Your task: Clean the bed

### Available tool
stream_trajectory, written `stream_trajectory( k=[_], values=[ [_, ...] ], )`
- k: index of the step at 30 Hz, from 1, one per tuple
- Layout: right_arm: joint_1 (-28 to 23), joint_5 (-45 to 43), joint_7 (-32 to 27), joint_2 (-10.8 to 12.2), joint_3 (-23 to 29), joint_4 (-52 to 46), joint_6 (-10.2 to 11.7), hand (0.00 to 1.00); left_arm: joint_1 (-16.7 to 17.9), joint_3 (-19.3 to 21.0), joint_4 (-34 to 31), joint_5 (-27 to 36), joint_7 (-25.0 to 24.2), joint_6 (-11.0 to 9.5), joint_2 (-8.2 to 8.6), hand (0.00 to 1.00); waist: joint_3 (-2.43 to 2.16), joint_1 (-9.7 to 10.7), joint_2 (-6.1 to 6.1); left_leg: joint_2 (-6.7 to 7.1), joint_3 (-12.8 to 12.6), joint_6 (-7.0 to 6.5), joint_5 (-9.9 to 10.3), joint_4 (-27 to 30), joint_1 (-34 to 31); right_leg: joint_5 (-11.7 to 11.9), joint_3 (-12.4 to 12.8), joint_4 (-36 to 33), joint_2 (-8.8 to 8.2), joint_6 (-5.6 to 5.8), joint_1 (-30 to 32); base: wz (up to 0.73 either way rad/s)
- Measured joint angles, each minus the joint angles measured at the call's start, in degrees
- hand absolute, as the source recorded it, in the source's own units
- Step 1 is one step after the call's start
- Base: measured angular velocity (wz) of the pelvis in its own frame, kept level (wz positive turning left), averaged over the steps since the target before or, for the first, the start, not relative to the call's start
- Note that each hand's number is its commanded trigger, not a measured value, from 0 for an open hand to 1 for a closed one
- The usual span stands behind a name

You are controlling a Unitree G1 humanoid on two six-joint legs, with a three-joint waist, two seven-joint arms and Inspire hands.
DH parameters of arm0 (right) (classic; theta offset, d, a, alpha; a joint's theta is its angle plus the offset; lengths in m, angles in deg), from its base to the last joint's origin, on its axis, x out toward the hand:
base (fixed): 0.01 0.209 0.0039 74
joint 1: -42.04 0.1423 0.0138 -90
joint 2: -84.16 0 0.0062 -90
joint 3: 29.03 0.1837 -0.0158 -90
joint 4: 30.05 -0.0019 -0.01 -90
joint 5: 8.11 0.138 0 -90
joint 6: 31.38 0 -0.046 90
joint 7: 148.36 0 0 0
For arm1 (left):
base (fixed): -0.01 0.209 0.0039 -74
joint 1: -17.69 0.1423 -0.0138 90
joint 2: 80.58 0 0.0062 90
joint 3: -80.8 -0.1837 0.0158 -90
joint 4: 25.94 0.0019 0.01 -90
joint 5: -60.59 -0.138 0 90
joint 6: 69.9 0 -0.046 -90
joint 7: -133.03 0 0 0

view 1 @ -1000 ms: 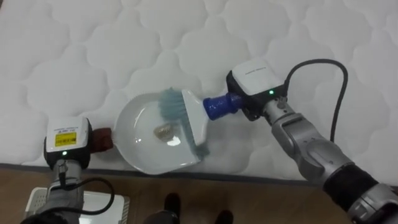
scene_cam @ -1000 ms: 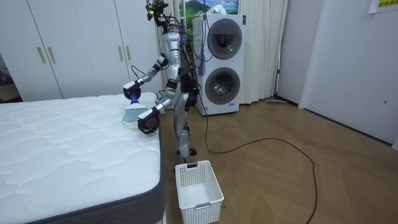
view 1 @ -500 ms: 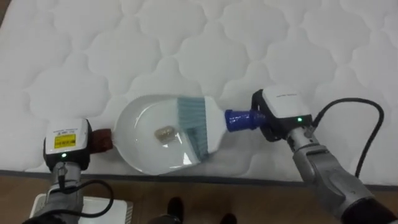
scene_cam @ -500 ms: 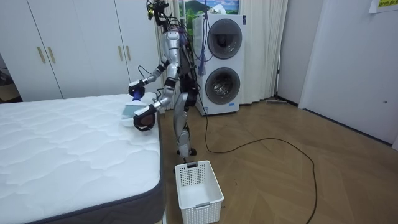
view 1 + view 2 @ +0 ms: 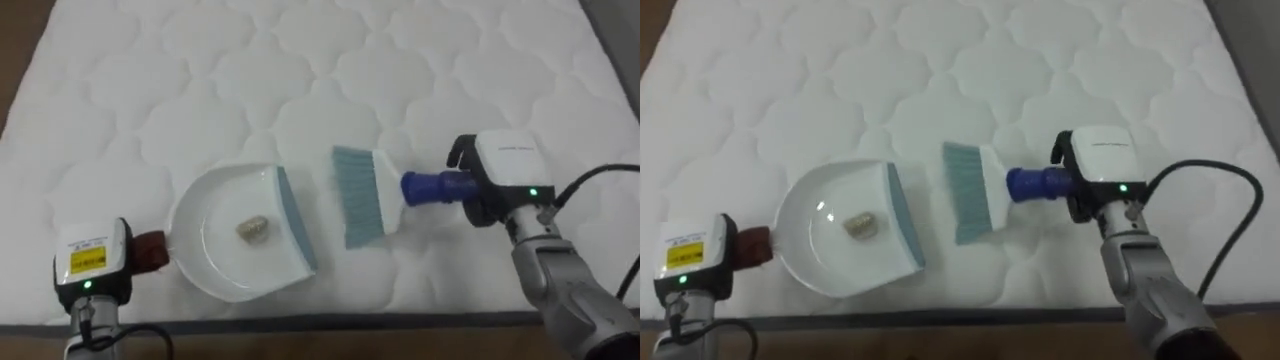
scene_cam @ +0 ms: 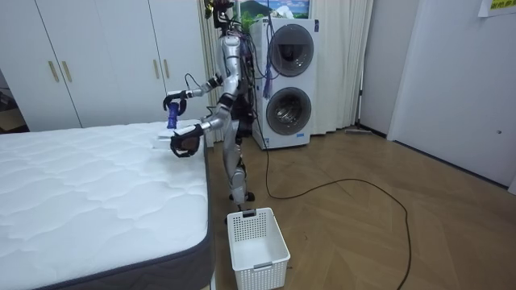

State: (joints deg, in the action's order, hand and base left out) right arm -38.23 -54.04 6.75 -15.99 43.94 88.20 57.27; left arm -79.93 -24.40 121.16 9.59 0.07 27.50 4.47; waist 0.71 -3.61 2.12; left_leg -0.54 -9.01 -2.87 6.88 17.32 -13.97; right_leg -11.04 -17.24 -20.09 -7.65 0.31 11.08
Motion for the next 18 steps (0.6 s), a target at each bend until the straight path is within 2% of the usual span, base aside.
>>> stream_trajectory(
  k=[4,7,8,10,14,15,18],
  values=[
    [-4.6,4.3,0.7,0.0,5.5,-2.6,-0.8,0.0,5.0,5.6,-6.4,-0.4,0.0,-0.1,0.49,1.0,-0.34,0.4,-0.15,0.27,-0.1,0.04,0.0,-2.1,3.9,0.3,0.2,2.6,0.48,0.51,-4.1,-0.02],
    [-5.6,7.6,0.7,0.0,7.4,-3.2,-1.2,0.0,5.9,6.4,-6.9,-0.3,0.0,-0.1,0.81,1.0,-0.46,0.8,-0.2,0.3,-0.2,0.11,-0.1,-3.2,5.5,0.9,0.1,4.3,0.8,0.66,-6.0,-0.01],
    [-5.9,8.4,0.7,0.0,7.6,-3.4,-1.3,0.0,6.5,6.5,-7.4,-0.3,0.0,-0.1,0.95,1.0,-0.63,0.9,-0.28,0.3,-0.2,0.13,-0.1,-3.6,5.8,1.0,0.0,4.5,0.9,0.76,-6.5,0.05],
    [-7.2,13.2,0.7,0.3,8.3,-5.3,-1.3,0.0,9.8,8.0,-11.1,0.3,0.1,-0.3,1.57,1.0,-0.82,1.8,-0.41,0.43,-0.2,0.14,0.0,-4.7,7.5,1.7,0.1,5.7,1.44,0.98,-8.3,0.05],
    [-8.5,18.0,0.6,2.0,10.1,-6.5,-1.3,0.0,10.8,9.1,-12.7,0.9,0.1,-0.9,2.22,1.0,-0.81,1.9,-0.44,0.48,-0.2,0.39,0.2,-5.9,10.4,1.8,1.1,7.6,1.83,1.15,-11.5,0.0],
    [-8.6,19.3,0.6,2.7,10.3,-6.6,-1.2,0.0,10.8,9.7,-12.7,0.9,0.1,-1.5,2.26,1.0,-0.74,1.7,-0.61,0.41,-0.2,0.53,0.4,-6.2,11.3,1.8,1.6,7.7,1.92,1.16,-12.2,-0.04],
    [-8.7,24.2,0.6,4.3,10.4,-6.7,-1.2,0.0,10.8,10.2,-12.7,0.9,0.1,-1.7,2.81,1.0,-0.85,1.7,-1.38,0.36,-0.3,0.65,0.5,-6.6,12.4,1.8,1.6,8.4,1.9,1.16,-13.3,-0.01]
  ],
)
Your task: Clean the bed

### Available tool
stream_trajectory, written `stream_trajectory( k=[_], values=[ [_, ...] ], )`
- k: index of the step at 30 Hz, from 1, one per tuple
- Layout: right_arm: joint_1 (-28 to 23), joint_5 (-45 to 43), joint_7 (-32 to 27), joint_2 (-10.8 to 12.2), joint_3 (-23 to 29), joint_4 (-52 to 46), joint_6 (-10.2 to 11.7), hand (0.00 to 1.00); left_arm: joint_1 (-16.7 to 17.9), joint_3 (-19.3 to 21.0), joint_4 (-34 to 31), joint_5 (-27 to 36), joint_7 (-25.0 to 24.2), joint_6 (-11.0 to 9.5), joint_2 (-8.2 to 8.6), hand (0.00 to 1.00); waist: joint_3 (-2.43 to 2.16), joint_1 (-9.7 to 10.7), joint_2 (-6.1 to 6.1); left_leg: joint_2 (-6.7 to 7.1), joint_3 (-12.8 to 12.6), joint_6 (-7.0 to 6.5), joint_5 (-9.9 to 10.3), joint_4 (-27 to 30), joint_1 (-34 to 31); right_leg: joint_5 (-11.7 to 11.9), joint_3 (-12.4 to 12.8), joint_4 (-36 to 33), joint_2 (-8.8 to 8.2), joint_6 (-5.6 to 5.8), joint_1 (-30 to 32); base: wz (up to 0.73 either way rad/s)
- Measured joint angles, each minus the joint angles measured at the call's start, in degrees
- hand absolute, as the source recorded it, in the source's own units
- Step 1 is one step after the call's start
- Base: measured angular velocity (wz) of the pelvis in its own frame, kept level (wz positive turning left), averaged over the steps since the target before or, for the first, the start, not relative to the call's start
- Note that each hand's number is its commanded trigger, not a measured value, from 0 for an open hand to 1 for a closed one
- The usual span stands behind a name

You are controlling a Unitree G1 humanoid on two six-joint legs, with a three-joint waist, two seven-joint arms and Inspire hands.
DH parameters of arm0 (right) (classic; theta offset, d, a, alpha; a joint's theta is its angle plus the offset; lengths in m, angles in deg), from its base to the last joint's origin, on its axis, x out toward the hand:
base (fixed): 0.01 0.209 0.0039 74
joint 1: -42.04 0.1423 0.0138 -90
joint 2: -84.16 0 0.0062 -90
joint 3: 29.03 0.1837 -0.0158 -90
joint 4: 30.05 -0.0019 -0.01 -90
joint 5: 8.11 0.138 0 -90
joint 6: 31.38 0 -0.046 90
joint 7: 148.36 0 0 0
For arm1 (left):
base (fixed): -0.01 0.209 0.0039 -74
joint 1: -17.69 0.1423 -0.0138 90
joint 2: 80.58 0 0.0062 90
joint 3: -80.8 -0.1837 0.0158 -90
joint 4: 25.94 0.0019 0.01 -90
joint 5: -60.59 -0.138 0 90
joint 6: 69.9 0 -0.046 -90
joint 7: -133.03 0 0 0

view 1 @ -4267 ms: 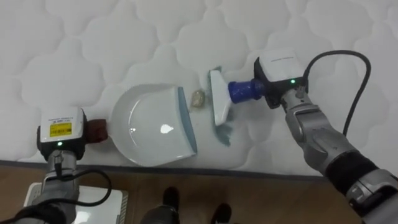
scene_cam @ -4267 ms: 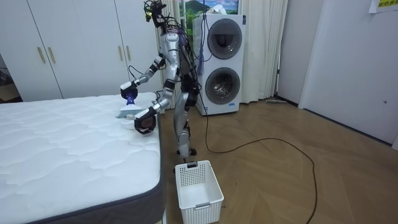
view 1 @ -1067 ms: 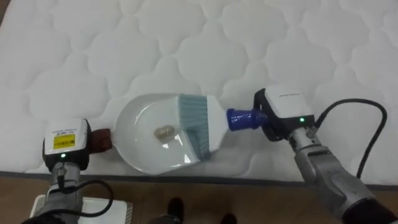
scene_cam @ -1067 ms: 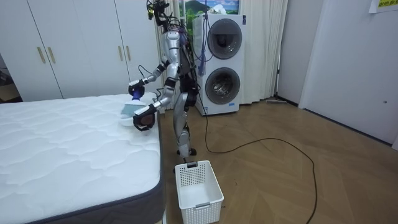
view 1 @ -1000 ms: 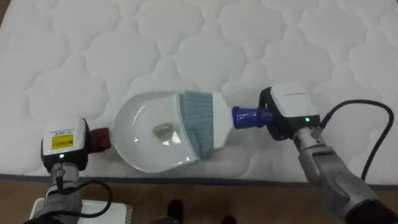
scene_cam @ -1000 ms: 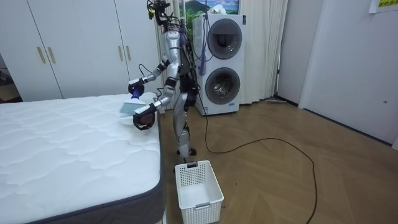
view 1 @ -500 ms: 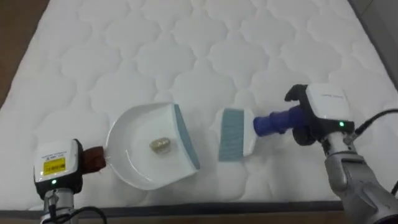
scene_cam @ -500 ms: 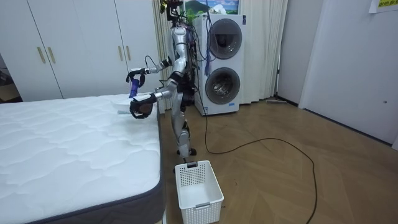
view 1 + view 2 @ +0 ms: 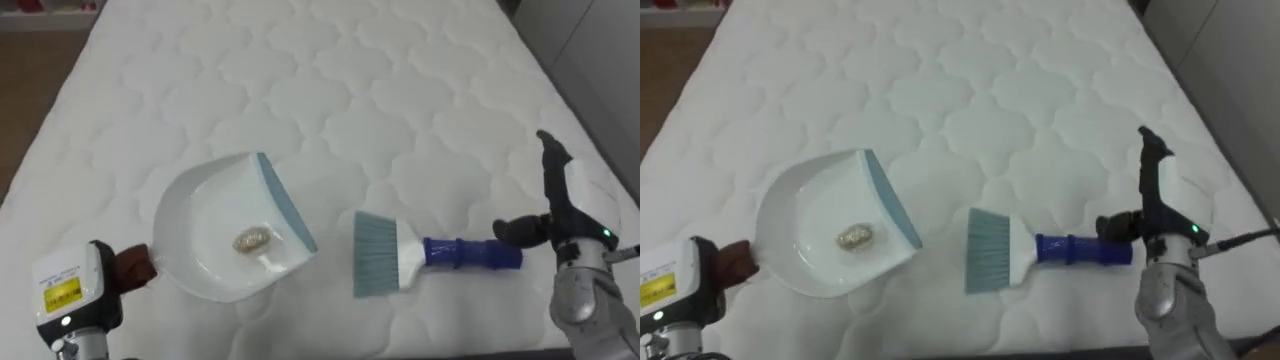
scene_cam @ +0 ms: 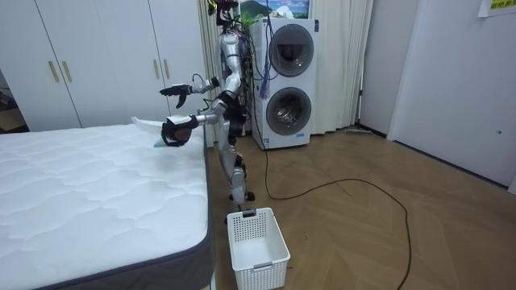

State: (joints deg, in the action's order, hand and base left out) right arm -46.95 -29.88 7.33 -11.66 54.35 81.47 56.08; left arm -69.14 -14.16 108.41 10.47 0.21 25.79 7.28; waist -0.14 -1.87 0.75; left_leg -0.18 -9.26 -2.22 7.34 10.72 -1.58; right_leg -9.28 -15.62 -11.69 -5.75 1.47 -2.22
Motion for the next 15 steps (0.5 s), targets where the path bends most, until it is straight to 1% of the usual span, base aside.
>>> stream_trajectory(
  k=[1,3,4,5,8,10,12,15],
  values=[
    [0.0,2.4,0.0,0.0,0.1,0.0,0.0,0.0,0.1,0.0,-0.3,0.0,0.0,-0.2,0.27,1.0,0.01,-0.1,-0.39,0.02,0.0,0.02,0.0,0.0,0.1,0.0,0.0,0.0,0.0,0.0,-0.2,0.0],
    [0.0,6.7,-0.1,0.0,0.1,-0.1,0.0,0.0,0.8,0.4,-2.0,0.2,0.0,-0.6,0.48,1.0,0.02,-0.1,-0.66,0.02,0.0,0.04,0.0,0.0,0.3,0.0,0.0,0.0,0.09,0.0,-0.4,0.0],
    [0.0,9.9,-0.1,0.1,0.1,-0.1,0.0,0.0,1.2,0.4,-3.2,0.7,0.0,-1.1,0.53,1.0,0.04,-0.1,-0.7,0.02,0.1,0.06,0.0,0.0,0.5,0.0,-0.1,0.0,0.07,0.01,-0.6,0.0],
    [0.0,11.2,-0.1,0.1,0.1,-0.1,0.0,0.0,1.3,0.4,-3.7,1.0,0.0,-1.3,0.62,1.0,0.03,-0.2,-0.72,0.02,0.1,0.07,0.1,0.0,0.7,0.0,-0.1,0.0,0.03,0.03,-0.8,0.0],
    [0.0,15.8,0.0,0.8,0.2,-0.9,0.0,0.0,1.4,1.2,-5.0,1.0,0.0,-2.4,1.59,1.0,0.02,-0.4,-0.75,0.03,0.3,0.04,0.3,0.4,0.9,0.0,-0.1,-0.2,-0.17,0.07,-1.0,0.0],
    [0.0,17.5,0.0,1.2,0.2,-1.1,0.1,0.0,1.4,2.1,-5.0,1.0,0.0,-3.6,2.09,1.0,0.03,-0.5,-0.87,-0.02,0.8,-0.01,1.0,2.0,0.2,-0.1,-0.2,-0.9,-0.19,0.22,-1.1,0.07],
    [0.0,19.1,0.0,1.3,0.4,-1.1,0.1,0.0,1.4,2.4,-5.0,1.1,0.0,-4.0,2.29,1.0,0.12,-0.5,-1.0,0.05,1.3,-0.24,1.6,3.1,0.1,-0.3,-0.3,-1.2,-0.22,0.46,-1.6,0.15],
    [0.1,19.5,0.0,1.5,1.0,-2.6,0.3,0.0,1.3,3.1,-6.6,1.1,0.0,-4.5,2.48,1.0,0.18,-1.0,-1.23,0.11,2.0,-0.75,3.1,6.3,-1.2,-1.1,-0.4,-2.8,-0.32,0.99,-1.5,0.12]
  ],
)
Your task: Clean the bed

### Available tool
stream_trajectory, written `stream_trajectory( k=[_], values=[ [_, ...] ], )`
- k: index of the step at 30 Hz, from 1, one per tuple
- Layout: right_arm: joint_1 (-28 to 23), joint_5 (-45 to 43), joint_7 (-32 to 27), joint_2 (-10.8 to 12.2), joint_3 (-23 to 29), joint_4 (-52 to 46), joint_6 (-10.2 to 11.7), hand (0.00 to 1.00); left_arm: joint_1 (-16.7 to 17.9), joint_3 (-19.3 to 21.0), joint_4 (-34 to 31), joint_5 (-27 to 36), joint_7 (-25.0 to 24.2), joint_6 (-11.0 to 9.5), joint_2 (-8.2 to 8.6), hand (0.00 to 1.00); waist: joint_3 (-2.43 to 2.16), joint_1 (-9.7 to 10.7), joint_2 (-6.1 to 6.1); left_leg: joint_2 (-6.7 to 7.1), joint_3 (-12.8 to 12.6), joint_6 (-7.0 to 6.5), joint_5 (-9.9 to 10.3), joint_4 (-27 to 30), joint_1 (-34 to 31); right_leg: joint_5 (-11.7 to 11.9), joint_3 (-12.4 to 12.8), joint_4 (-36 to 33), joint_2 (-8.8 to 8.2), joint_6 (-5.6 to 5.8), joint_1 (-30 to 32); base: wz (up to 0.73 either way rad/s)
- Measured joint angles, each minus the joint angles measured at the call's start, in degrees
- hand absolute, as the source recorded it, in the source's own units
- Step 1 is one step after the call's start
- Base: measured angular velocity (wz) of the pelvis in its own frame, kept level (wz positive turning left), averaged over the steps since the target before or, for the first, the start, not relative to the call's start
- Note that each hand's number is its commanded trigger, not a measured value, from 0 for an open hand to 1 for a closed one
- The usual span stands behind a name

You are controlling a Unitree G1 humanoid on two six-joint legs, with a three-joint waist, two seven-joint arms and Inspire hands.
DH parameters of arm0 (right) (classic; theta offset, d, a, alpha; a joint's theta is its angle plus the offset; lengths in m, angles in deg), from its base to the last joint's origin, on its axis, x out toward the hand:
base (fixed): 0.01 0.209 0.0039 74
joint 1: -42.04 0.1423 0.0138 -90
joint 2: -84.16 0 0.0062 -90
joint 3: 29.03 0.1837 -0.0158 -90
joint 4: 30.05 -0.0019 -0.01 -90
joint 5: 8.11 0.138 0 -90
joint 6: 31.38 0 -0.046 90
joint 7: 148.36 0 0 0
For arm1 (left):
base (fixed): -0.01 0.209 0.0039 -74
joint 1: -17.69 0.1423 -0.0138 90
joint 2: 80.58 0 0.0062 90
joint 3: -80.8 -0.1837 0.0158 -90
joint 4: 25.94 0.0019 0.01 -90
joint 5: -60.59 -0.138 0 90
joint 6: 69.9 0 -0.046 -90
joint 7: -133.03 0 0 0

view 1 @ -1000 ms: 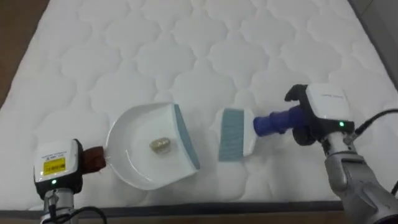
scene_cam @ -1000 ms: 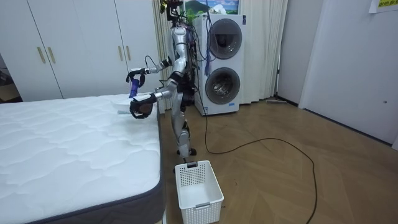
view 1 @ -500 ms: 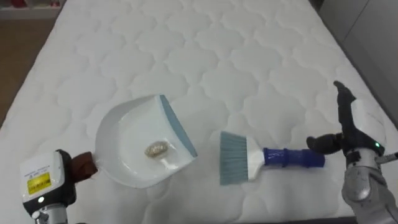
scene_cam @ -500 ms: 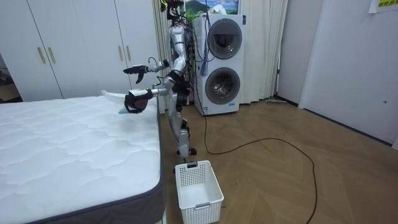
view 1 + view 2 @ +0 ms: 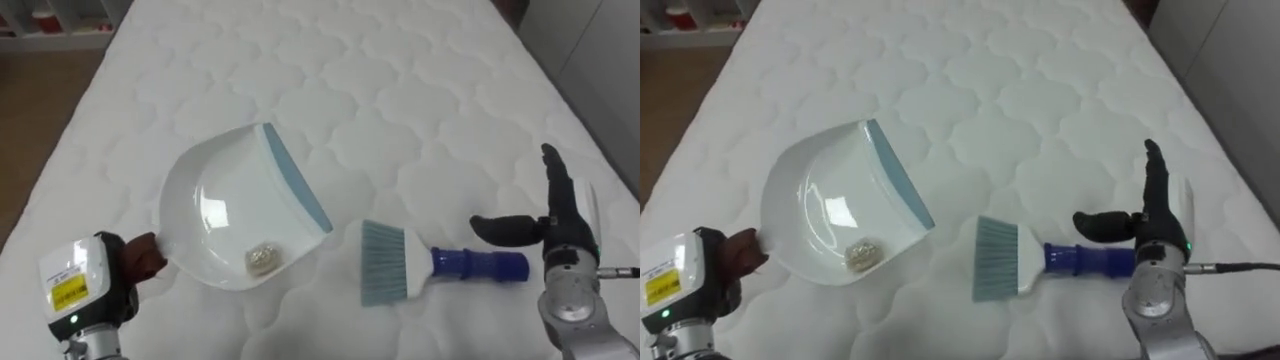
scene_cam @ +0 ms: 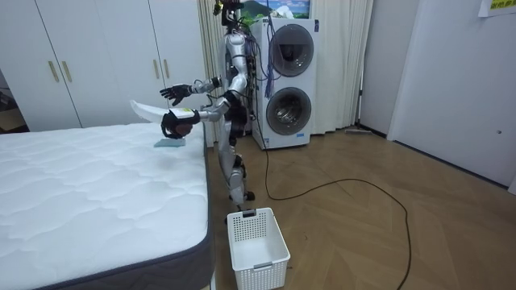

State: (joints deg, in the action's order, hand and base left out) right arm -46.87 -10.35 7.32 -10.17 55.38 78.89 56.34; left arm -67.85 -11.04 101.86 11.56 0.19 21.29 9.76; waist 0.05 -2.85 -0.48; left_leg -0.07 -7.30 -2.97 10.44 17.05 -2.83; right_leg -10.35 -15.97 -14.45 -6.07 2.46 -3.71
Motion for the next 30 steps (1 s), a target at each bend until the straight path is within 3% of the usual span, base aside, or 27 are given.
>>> stream_trajectory(
  k=[5,8,10,14,20,26,27,29,30],
  values=[
    [1.1,1.3,-0.1,0.5,0.2,-1.1,2.4,0.0,-0.8,1.5,-1.5,0.1,0.1,-2.0,0.64,1.0,0.06,-1.6,-0.01,1.13,0.7,-1.05,0.9,1.9,-0.5,-1.0,0.1,-2.4,-1.34,0.94,0.2,0.12],
    [1.0,2.3,-0.1,0.8,0.1,-2.1,4.0,0.0,-0.8,1.5,-2.2,0.1,0.1,-2.9,0.64,1.0,0.34,-1.4,0.5,2.32,2.5,-1.63,0.9,2.4,-0.7,-1.3,1.8,-2.2,-1.67,1.53,-0.1,0.38],
    [0.8,4.3,0.0,0.8,0.2,-4.1,4.2,0.0,-0.8,1.5,-2.4,0.0,0.1,-3.1,0.64,1.0,0.25,-0.4,0.78,3.46,5.3,-1.87,0.7,2.9,-2.0,-1.5,2.1,-1.9,-1.81,1.88,-0.2,0.61],
    [0.0,5.3,0.0,1.7,0.8,-6.8,5.2,0.0,-0.8,1.5,-2.6,0.0,0.1,-3.1,1.06,1.0,0.06,-0.3,1.08,4.66,8.4,-2.03,-0.3,2.3,-2.9,-1.4,3.7,0.1,-1.56,2.01,-1.0,0.48],
    [0.0,6.5,2.3,2.9,0.6,-6.9,5.5,0.0,-0.6,1.3,-3.2,0.0,0.1,-2.8,1.8,1.0,-0.04,-0.6,1.74,5.41,12.8,-0.97,-1.7,1.3,-4.3,-1.4,2.8,1.9,-0.77,2.05,-1.6,0.41],
    [-0.6,5.9,3.5,4.7,0.6,-6.3,5.5,0.0,0.1,0.8,-3.3,-0.8,-3.1,-1.3,3.03,1.0,-0.15,-0.9,2.03,5.83,16.9,0.32,-2.6,0.9,-5.3,-1.6,-1.8,2.0,0.35,1.6,-2.8,0.44],
    [-1.2,5.9,3.7,4.7,0.6,-6.3,5.5,0.0,0.4,-0.1,-3.3,-1.4,-4.3,-0.9,3.52,1.0,-0.18,-0.7,1.83,5.87,16.7,0.34,-2.6,2.0,-6.4,-1.8,-3.6,1.9,0.44,1.39,-2.9,0.8],
    [-2.7,5.9,3.3,4.7,0.7,-6.2,5.5,0.0,0.2,-2.1,-3.4,-3.1,-6.1,-0.7,3.52,1.0,-0.17,0.1,1.85,5.29,12.7,-0.19,-2.9,3.0,-8.6,-2.3,-6.9,1.9,0.67,0.6,-3.2,1.09],
    [-2.9,5.9,3.2,4.8,0.7,-6.0,5.4,0.0,0.1,-3.5,-3.4,-3.5,-7.3,-0.6,3.52,1.0,-0.1,1.2,1.69,4.3,7.8,-1.06,-3.4,3.5,-10.1,-2.6,-8.3,1.8,0.94,0.27,-3.3,1.22]
  ],
)
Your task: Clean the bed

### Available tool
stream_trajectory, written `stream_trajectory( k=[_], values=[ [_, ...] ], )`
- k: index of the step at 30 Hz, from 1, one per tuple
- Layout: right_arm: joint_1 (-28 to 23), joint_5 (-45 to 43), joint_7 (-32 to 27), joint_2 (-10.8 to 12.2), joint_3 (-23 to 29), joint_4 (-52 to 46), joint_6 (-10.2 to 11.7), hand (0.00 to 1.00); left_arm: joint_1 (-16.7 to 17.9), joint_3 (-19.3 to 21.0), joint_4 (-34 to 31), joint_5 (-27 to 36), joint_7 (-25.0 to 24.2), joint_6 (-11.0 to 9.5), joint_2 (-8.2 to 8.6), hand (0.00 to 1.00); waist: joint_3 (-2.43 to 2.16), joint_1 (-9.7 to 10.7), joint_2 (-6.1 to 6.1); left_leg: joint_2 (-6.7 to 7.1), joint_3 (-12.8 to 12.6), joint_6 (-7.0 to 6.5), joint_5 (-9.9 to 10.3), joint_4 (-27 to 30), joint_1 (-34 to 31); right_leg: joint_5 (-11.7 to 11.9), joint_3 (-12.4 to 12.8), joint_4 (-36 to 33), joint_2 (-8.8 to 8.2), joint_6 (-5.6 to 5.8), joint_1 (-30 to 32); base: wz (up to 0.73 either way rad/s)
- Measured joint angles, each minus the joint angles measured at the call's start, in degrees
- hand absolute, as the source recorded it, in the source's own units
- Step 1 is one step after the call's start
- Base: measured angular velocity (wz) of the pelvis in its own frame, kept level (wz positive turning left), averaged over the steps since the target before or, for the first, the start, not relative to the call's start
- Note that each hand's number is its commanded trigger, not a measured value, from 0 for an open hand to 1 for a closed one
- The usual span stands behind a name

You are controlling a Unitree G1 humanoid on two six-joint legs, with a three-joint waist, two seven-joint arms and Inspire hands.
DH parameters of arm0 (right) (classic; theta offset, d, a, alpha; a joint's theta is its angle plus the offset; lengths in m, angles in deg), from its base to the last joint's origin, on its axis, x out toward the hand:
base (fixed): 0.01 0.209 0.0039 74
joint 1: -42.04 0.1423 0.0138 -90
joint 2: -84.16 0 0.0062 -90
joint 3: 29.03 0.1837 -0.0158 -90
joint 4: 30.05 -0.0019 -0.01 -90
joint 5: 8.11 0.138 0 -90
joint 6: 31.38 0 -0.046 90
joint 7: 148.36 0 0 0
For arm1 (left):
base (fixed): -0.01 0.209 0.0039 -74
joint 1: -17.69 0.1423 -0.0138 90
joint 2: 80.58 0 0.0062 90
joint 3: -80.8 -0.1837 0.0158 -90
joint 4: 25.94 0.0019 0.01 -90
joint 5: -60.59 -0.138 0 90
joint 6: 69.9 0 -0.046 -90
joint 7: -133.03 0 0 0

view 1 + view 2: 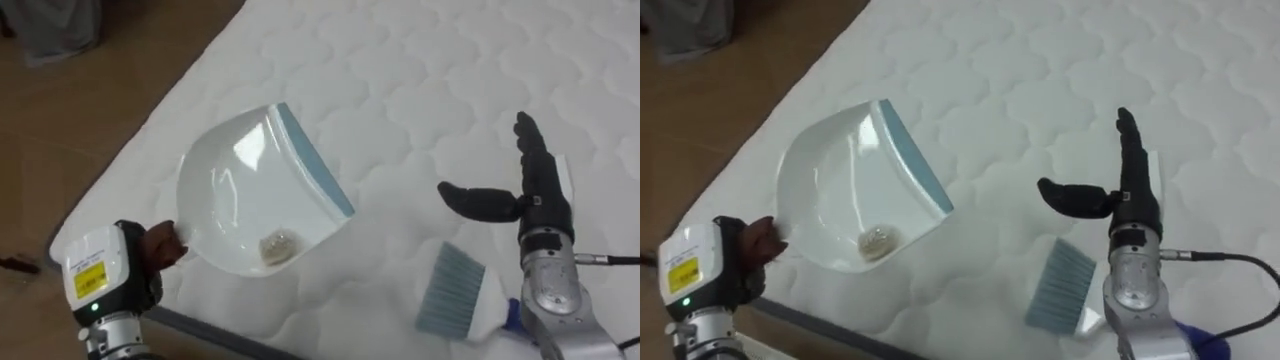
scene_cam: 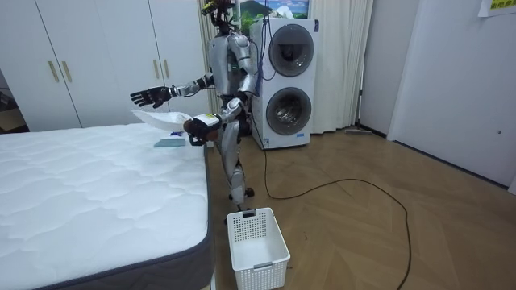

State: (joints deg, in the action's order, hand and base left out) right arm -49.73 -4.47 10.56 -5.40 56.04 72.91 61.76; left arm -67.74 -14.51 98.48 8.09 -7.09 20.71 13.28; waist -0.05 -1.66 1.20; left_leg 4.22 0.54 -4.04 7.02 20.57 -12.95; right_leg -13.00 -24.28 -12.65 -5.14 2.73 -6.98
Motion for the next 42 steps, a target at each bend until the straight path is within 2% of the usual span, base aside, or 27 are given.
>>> stream_trajectory(
  k=[1,4,6,8,10,11,12,14,15,16,17,18,19,20,21,22,23,24,25,27,29,32,33,34,36,40,42],
  values=[
    [-0.1,0.0,0.0,0.0,-0.1,0.1,0.0,0.0,0.0,-1.1,0.0,-0.8,-1.0,0.2,-0.03,1.0,0.08,0.2,-0.08,-0.92,-3.2,-0.65,-0.1,0.3,-1.1,-0.8,-0.3,-0.1,0.18,-0.2,0.1,1.21],
    [0.0,-0.1,0.0,-0.1,-0.1,0.0,0.2,0.0,0.2,-2.0,0.0,-1.2,-2.9,0.3,-0.18,1.0,0.61,-1.1,-0.98,0.1,-0.5,-0.53,-0.3,1.0,-2.7,-2.1,0.3,-0.2,0.58,-0.34,0.9,0.49],
    [-0.3,-0.1,0.0,-0.1,-0.1,0.1,0.2,0.0,0.2,-1.5,0.0,-1.2,-3.2,0.3,-0.46,1.0,0.63,-1.8,-1.26,0.94,0.2,-0.53,-1.3,0.2,-2.9,-2.9,0.2,-0.2,0.28,-0.37,1.0,0.35],
    [-0.6,-0.1,-0.1,-0.1,0.0,0.1,0.2,0.0,0.1,-0.9,0.0,-1.9,-3.3,0.1,-0.7,1.0,0.49,-1.9,-1.67,1.84,1.0,-0.48,-2.0,0.1,-3.6,-3.3,-1.7,-0.3,0.19,-0.65,0.9,0.45],
    [-1.6,0.0,-1.4,-0.2,0.0,0.6,0.2,0.0,0.1,-0.3,0.1,-2.2,-3.4,-0.7,-0.85,1.0,0.5,-1.5,-2.11,2.05,1.6,-0.76,-2.5,0.2,-3.9,-3.4,-5.4,-1.9,0.0,-0.58,0.1,0.63],
    [-2.0,0.0,-1.7,-0.2,0.1,0.9,0.2,0.0,0.1,-0.2,0.1,-2.3,-3.4,-0.9,-0.85,1.0,0.5,-1.6,-2.21,2.12,2.1,-0.79,-2.6,0.2,-3.9,-3.4,-5.9,-2.8,-0.03,-0.58,0.3,0.6],
    [-2.6,0.0,-1.9,-0.2,0.1,1.6,0.2,0.0,0.1,0.2,0.0,-3.1,-3.4,-1.2,-0.85,1.0,0.54,-1.6,-2.49,2.75,4.3,-0.67,-2.7,0.1,-3.8,-3.4,-5.6,-5.6,-0.13,-0.59,1.1,0.69],
    [-3.7,0.0,-2.0,-0.1,0.4,2.4,0.2,0.0,-0.1,0.3,-0.1,-4.0,-3.6,-1.7,-1.29,1.0,0.62,-1.3,-2.76,3.88,9.9,-1.04,-3.8,-1.0,-3.0,-4.0,-0.6,-12.2,-0.38,-1.72,4.6,0.79],
    [-4.2,-0.1,-2.0,-0.1,0.7,2.4,0.3,0.0,0.0,0.3,-0.3,-4.2,-3.6,-2.1,-1.91,1.0,0.71,-0.5,-2.89,5.79,16.1,-0.95,-4.7,-2.5,-2.2,-5.6,6.2,-14.9,1.56,-4.15,8.2,0.83],
    [-4.1,-0.6,-2.2,-0.1,0.7,2.4,0.6,0.0,0.0,0.4,-0.3,-4.1,-3.6,-2.1,-2.6,1.0,0.85,0.0,-3.8,6.53,21.4,-0.27,-6.2,-4.6,-1.4,-6.3,10.5,-14.4,3.99,-5.54,11.7,0.93],
    [-4.1,-1.2,-2.5,-0.1,0.7,2.4,0.7,0.0,0.0,0.4,-0.3,-4.1,-3.6,-2.2,-2.98,1.0,0.79,0.6,-4.12,6.71,23.7,0.08,-7.5,-5.9,-1.0,-6.2,12.1,-13.0,5.04,-5.69,12.9,1.25],
    [-4.1,-1.4,-3.5,0.0,0.8,2.4,1.0,0.0,-0.5,0.4,-0.2,-3.8,-3.7,-2.4,-3.77,1.0,0.77,2.3,-3.86,7.37,26.8,0.8,-9.7,-7.7,-0.4,-5.4,15.7,-9.4,6.45,-5.67,14.6,1.46],
    [-4.2,-1.3,-4.2,0.0,1.2,2.4,1.2,0.0,-1.2,0.4,-0.2,-3.8,-3.9,-2.6,-4.3,1.0,0.79,3.1,-2.62,8.16,25.8,0.95,-10.4,-7.4,-0.6,-2.9,18.0,-8.7,5.82,-4.95,15.8,1.41],
    [-4.2,-1.3,-4.4,-0.1,1.3,2.4,1.2,0.0,-1.2,0.6,-0.2,-3.8,-4.0,-2.7,-4.27,1.0,0.72,3.1,-2.12,8.39,23.6,1.01,-10.5,-6.6,-1.0,-2.1,17.7,-9.2,5.07,-5.26,15.7,1.16],
    [-4.4,-1.3,-4.7,-0.4,2.0,2.3,1.2,0.0,-1.0,0.6,-0.2,-3.9,-4.0,-3.5,-4.13,1.0,1.06,2.9,-1.5,6.88,15.8,0.24,-9.2,-4.2,-2.2,-1.4,14.3,-10.1,3.75,-5.77,15.8,0.74],
    [-4.4,-1.2,-5.0,-0.5,2.6,2.0,1.2,0.0,-0.8,0.6,-0.3,-3.9,-4.0,-4.3,-4.14,1.0,0.8,2.3,-1.84,4.66,9.9,0.08,-5.1,0.5,-3.8,-1.8,12.5,-10.4,3.5,-6.08,15.8,0.52],
    [-4.4,-0.9,-4.9,-0.4,2.7,1.8,1.2,0.0,-0.7,0.6,-0.3,-4.0,-4.0,-4.3,-4.15,1.0,0.75,1.5,-1.92,3.61,8.2,0.69,-3.0,3.0,-4.2,-1.9,12.3,-10.3,3.49,-6.1,15.8,0.17],
    [-4.4,-0.8,-4.5,-0.4,2.6,1.1,1.2,0.0,-0.6,0.6,-0.3,-4.1,-4.0,-4.3,-4.15,1.0,0.69,0.6,-2.03,1.71,6.6,1.89,0.2,5.7,-4.3,-2.0,11.6,-10.2,3.2,-5.97,15.9,0.16],
    [-4.4,-0.7,-4.1,-0.4,2.3,0.3,1.2,0.0,-0.7,0.6,-0.5,-4.5,-4.0,-4.3,-4.14,1.0,0.38,-0.1,-2.78,1.05,5.8,2.04,1.3,4.9,-4.4,-1.9,10.8,-10.3,2.99,-5.54,15.8,0.25],
    [-4.8,-0.4,-3.4,-0.2,1.1,0.2,1.2,0.0,-0.4,0.6,-0.6,-4.5,-4.0,-4.0,-4.22,1.0,0.81,-0.5,-1.6,1.85,6.2,1.2,0.8,2.6,-3.2,-1.4,11.5,-10.1,3.22,-4.84,15.2,0.31],
    [-5.1,-0.1,-3.1,0.0,0.9,0.1,1.2,0.0,0.5,0.6,-0.9,-5.6,-4.0,-3.4,-4.18,1.0,0.65,-1.1,-0.93,2.76,7.8,0.42,0.4,1.9,-2.7,-1.2,11.1,-9.0,3.35,-4.57,13.9,0.38],
    [-4.9,-1.4,-3.3,-0.1,1.4,0.0,1.3,0.0,0.5,0.6,-1.7,-7.2,-4.1,-3.2,-4.1,1.0,0.59,-1.4,-0.78,3.9,9.7,-0.48,0.0,2.2,-3.1,-1.3,7.7,-7.8,2.49,-4.06,12.4,0.61],
    [-5.0,-1.4,-3.4,-0.1,1.4,0.0,1.3,0.0,0.5,0.5,-1.7,-7.2,-4.1,-3.0,-4.06,1.0,0.61,-0.7,-0.91,3.96,9.0,-0.93,-0.1,2.2,-3.4,-1.5,5.9,-7.0,2.12,-3.74,11.3,0.85],
    [-5.0,-1.4,-3.7,-0.1,1.4,0.0,1.4,0.0,0.4,0.5,-1.7,-7.2,-4.1,-2.9,-4.06,1.0,0.64,0.1,-1.01,3.27,6.1,-1.95,-0.2,2.3,-3.7,-1.9,4.0,-6.9,1.37,-3.48,10.8,0.87],
    [-5.0,-1.3,-4.2,-0.1,1.4,0.0,1.7,0.0,0.3,0.2,-1.7,-7.2,-4.1,-2.5,-4.07,1.0,0.69,0.1,-1.13,2.49,2.7,-2.81,0.1,2.4,-4.1,-2.5,2.3,-7.0,1.01,-3.01,10.1,0.59],
    [-4.1,-1.4,-4.2,-0.1,1.4,0.3,2.0,0.0,0.3,-0.1,-1.7,-6.9,-4.1,-2.3,-4.09,1.0,0.73,-0.2,-1.17,4.35,5.4,-3.61,0.1,1.7,-3.2,-2.8,3.8,-7.1,0.97,-2.51,9.8,0.37],
    [-4.0,-1.4,-4.1,0.0,1.3,0.3,2.0,0.0,0.2,-0.1,-1.7,-6.7,-4.3,-2.3,-4.09,1.0,0.77,-0.4,-1.11,4.6,5.8,-3.88,-0.1,1.7,-3.2,-2.8,3.8,-7.2,0.87,-2.44,9.5,0.2]
  ],
)
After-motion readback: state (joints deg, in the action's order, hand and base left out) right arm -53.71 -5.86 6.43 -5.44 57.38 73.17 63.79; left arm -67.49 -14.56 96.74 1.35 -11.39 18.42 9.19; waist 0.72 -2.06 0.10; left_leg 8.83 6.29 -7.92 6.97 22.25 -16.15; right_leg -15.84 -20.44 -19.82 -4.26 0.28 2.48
